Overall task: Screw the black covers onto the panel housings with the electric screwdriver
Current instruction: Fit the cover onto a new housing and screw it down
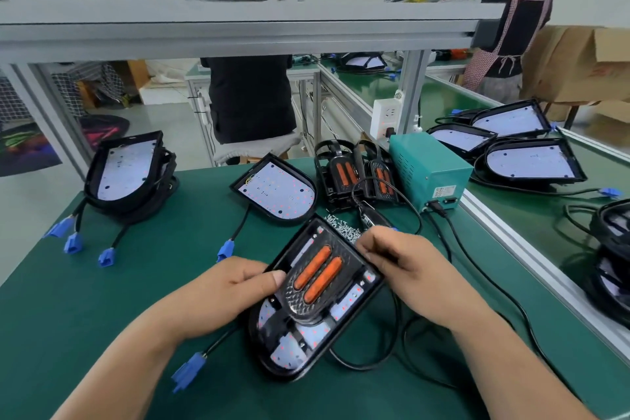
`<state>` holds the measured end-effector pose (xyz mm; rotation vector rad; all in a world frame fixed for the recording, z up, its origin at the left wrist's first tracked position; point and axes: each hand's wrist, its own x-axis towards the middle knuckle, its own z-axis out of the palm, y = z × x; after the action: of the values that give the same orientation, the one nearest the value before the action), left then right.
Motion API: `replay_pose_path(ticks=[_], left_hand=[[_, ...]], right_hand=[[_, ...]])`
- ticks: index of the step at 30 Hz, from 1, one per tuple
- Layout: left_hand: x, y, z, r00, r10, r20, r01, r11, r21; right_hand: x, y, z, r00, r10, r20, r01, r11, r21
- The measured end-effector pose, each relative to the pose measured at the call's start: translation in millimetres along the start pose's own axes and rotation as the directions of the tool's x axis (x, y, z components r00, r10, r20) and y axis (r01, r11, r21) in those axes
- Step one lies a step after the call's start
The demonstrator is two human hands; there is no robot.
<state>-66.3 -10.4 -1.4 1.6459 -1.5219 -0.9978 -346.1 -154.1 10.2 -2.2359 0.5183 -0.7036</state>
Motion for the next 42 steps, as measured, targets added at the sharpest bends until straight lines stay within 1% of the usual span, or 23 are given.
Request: replay_pose_path(ticks=[1,3,5,6,7,9,12,13,15,18,21,23,24,26,28,29,31,32,35,37,42], left_hand=[[-1,3,2,1.000,-0.008,-0.001,0.008,1.000,-0.027],[0,8,6,0.999,0.006,-0.035,-0.009,0.996,-0.085],[3,15,14,0.990,0.010,-0.143,-0.035,0.984,-0.173],[6,17,18,0.979,-0.006,-0.204,-0.040,0.974,-0.223],[9,20,23,0.962,-0.037,-0.270,-0.039,0.963,-0.268],[15,23,31,0.916,-0.121,-0.382,-0.029,0.931,-0.364],[23,25,43,0.820,-0.267,-0.506,-0.033,0.861,-0.507],[24,25,46,0.795,-0.308,-0.522,-0.027,0.842,-0.538],[27,23,51,0.765,-0.344,-0.545,-0.027,0.828,-0.560],[29,19,55,0.730,-0.319,-0.604,-0.020,0.874,-0.486],[28,19,55,0.721,-0.267,-0.639,-0.030,0.910,-0.414],[28,18,54,0.733,-0.237,-0.638,-0.049,0.917,-0.397],[27,19,53,0.752,-0.213,-0.624,-0.081,0.909,-0.408],[23,22,54,0.813,-0.149,-0.563,-0.148,0.882,-0.447],[20,28,55,0.863,-0.097,-0.495,-0.182,0.855,-0.485],[20,29,56,0.879,-0.107,-0.465,-0.186,0.821,-0.540],[23,30,54,0.899,-0.181,-0.399,-0.148,0.732,-0.665],[24,27,54,0.900,-0.209,-0.383,-0.125,0.719,-0.684],[27,11,54,0.910,-0.207,-0.358,-0.060,0.790,-0.610],[28,5,54,0.913,-0.212,-0.348,-0.029,0.819,-0.573],[30,6,56,0.924,-0.180,-0.336,-0.014,0.866,-0.500]], right_hand=[[2,1,3,0.998,0.019,-0.058,-0.016,0.999,0.049],[7,1,10,0.980,0.095,-0.173,-0.058,0.977,0.207],[11,-2,18,0.950,0.199,-0.239,-0.087,0.907,0.411],[13,-3,22,0.939,0.250,-0.238,-0.096,0.852,0.515],[14,-4,25,0.930,0.301,-0.214,-0.115,0.787,0.606],[18,-6,32,0.919,0.378,-0.112,-0.179,0.653,0.736],[19,-8,42,0.910,0.405,0.093,-0.290,0.458,0.840],[18,-9,43,0.907,0.394,0.145,-0.320,0.427,0.846],[17,-14,45,0.909,0.359,0.212,-0.371,0.462,0.806],[18,-23,51,0.906,0.320,0.277,-0.416,0.551,0.723],[17,-28,55,0.918,0.310,0.248,-0.392,0.612,0.687],[15,-27,55,0.930,0.319,0.182,-0.351,0.629,0.694],[15,-28,54,0.937,0.321,0.140,-0.324,0.642,0.695],[16,-27,53,0.944,0.325,0.056,-0.273,0.674,0.687],[17,-28,49,0.941,0.337,-0.022,-0.234,0.697,0.678],[17,-28,47,0.938,0.342,-0.059,-0.215,0.706,0.675],[16,-26,39,0.930,0.346,-0.126,-0.178,0.723,0.668],[15,-25,34,0.927,0.344,-0.152,-0.162,0.731,0.663],[10,-21,18,0.911,0.334,-0.242,-0.103,0.751,0.652],[5,-17,5,0.881,0.346,-0.323,-0.063,0.763,0.644],[-16,0,-40,0.746,0.381,-0.546,0.010,0.813,0.582]])
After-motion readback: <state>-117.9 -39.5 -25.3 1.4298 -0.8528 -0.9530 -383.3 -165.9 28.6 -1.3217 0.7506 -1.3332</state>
